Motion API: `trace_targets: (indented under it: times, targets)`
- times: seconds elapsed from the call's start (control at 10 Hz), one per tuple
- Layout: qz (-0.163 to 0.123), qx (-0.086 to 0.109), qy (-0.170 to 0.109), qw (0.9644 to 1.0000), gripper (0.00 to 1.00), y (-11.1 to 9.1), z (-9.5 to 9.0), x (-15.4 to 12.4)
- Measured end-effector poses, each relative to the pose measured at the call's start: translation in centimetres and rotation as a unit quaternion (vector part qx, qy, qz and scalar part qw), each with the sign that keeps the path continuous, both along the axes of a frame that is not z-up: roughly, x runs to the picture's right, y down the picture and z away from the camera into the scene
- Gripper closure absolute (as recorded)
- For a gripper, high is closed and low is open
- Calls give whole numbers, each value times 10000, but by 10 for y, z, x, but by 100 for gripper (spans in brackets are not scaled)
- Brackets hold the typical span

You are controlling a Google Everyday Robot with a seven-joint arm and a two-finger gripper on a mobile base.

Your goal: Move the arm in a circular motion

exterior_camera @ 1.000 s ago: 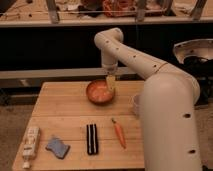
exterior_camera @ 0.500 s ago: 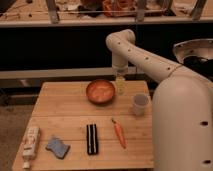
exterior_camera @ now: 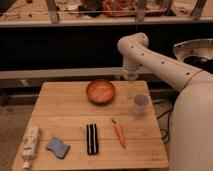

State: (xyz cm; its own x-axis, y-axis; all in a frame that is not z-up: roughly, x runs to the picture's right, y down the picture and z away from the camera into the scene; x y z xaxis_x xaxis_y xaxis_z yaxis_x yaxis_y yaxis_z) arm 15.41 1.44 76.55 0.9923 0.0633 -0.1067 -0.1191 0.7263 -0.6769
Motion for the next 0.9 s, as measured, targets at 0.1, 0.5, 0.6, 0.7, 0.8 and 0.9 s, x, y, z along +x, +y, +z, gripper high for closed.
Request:
trace_targets:
  times: [0.1, 0.5, 0.6, 0.7, 0.8, 0.9]
  targets:
    - [43, -6, 74, 10000, 20, 11, -12, 14]
    - [236, 96, 298, 9992, 20, 60, -74, 41]
    - [268, 148, 299, 9991, 20, 72, -90, 37]
    - [273, 188, 271, 9991, 20, 78, -97, 32]
    - [250, 224, 218, 9992, 20, 82, -101, 23]
    - [202, 274, 144, 9993, 20, 84, -103, 4]
